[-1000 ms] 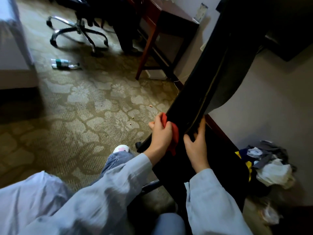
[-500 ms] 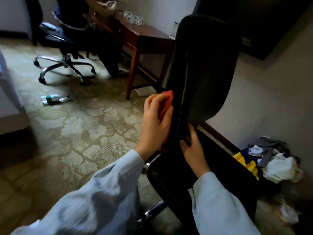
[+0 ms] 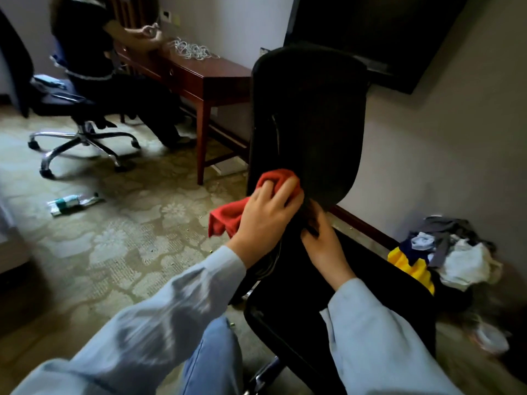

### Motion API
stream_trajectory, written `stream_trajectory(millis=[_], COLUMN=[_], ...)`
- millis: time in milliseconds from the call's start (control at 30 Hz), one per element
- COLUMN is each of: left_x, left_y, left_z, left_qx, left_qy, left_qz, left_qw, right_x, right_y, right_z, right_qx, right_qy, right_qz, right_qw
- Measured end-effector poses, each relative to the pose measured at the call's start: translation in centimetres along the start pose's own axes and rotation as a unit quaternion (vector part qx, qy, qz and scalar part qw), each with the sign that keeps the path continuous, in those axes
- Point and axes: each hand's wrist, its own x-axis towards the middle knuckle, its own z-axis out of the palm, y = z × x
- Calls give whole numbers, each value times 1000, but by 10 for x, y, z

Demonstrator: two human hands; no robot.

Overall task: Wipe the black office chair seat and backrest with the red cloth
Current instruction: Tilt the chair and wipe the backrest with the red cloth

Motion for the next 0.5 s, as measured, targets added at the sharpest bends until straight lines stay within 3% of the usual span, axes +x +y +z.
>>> stream_trajectory(millis=[133, 233, 333, 500], left_x=[-38, -46, -26, 37], left_y=[7, 7, -1, -24], left_z=[3, -9, -29, -59], left_qx=[-62, -153, -238, -232], left_qy=[-93, -127, -31, 79], left_qz=[34, -38, -153, -259], left_qw=[993, 979, 959, 934], right_x=[1, 4, 7, 13], right_y=[1, -1, -11, -27], right_z=[1, 2, 1, 1], right_qx=[-15, -17, -8, 3], right_qy=[-6, -9, -18, -20], right_qz=[6, 8, 4, -11], right_qw=[1000, 1000, 1000, 1000])
